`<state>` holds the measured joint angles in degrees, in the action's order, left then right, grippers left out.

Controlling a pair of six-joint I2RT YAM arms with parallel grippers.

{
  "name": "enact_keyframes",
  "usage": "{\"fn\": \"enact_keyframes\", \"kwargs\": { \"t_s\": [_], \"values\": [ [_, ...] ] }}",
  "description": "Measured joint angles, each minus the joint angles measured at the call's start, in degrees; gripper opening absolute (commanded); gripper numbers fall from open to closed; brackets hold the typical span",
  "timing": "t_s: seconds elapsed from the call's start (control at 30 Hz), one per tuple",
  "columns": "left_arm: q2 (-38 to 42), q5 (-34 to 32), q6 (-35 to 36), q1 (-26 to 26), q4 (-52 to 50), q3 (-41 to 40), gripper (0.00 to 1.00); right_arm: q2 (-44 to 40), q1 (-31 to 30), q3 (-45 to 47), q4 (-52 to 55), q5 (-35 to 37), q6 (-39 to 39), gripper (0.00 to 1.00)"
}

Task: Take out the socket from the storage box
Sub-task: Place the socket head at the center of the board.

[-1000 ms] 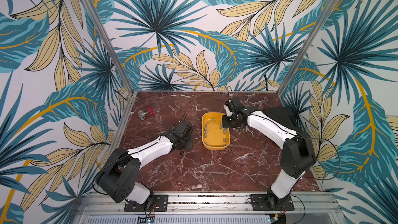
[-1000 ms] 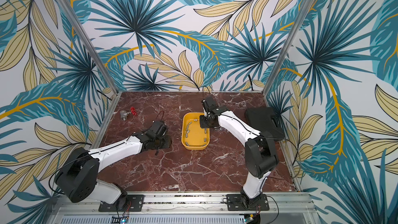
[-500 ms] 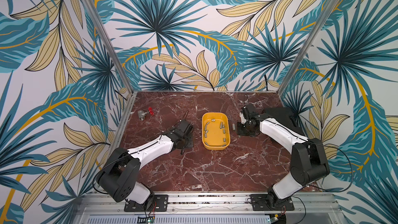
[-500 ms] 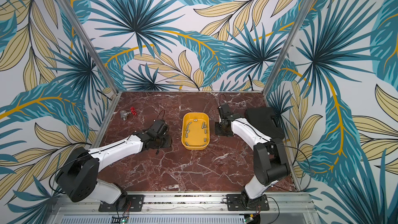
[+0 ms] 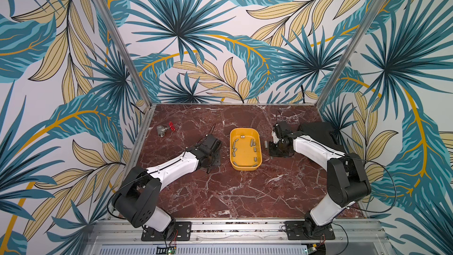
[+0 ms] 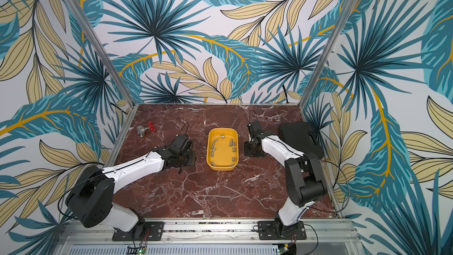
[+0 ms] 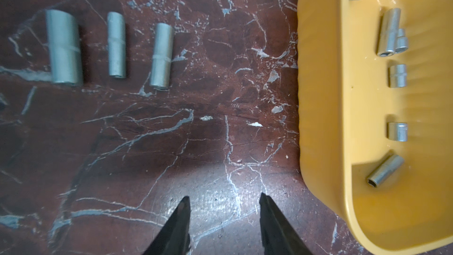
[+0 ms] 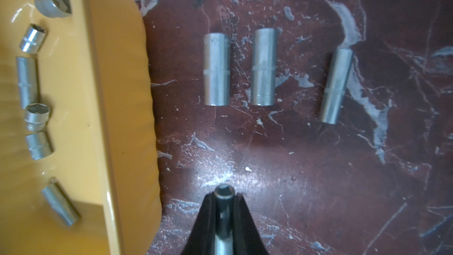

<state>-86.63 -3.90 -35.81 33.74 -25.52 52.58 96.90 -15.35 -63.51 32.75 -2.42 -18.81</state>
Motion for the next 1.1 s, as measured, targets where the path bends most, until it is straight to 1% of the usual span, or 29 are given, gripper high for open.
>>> {"fn": "enact_keyframes", "kwargs": {
  "t_s": [0.57, 0.8, 0.97, 1.1],
  "values": [
    [-0.3, 0.4, 1.9, 0.1, -0.7, 4.3, 0.49, 4.4, 0.0, 0.2, -0.5, 1.5, 0.4, 0.14],
    [-4.2, 1.7, 2.8, 1.7, -0.7, 8.1, 0.49, 5.9, 0.0, 0.2, -1.1, 2.0, 0.4, 0.15],
    [-6.4, 2.0, 3.9, 3.2, -1.1, 11.6, 0.49, 6.3, 0.0, 0.2, -1.2, 2.2, 0.4, 0.21],
    [-8.9, 2.0, 5.0, 4.0, -1.8, 16.0, 0.50, 6.4, 0.0, 0.0, -1.2, 2.2, 0.4, 0.22]
  ]
}}
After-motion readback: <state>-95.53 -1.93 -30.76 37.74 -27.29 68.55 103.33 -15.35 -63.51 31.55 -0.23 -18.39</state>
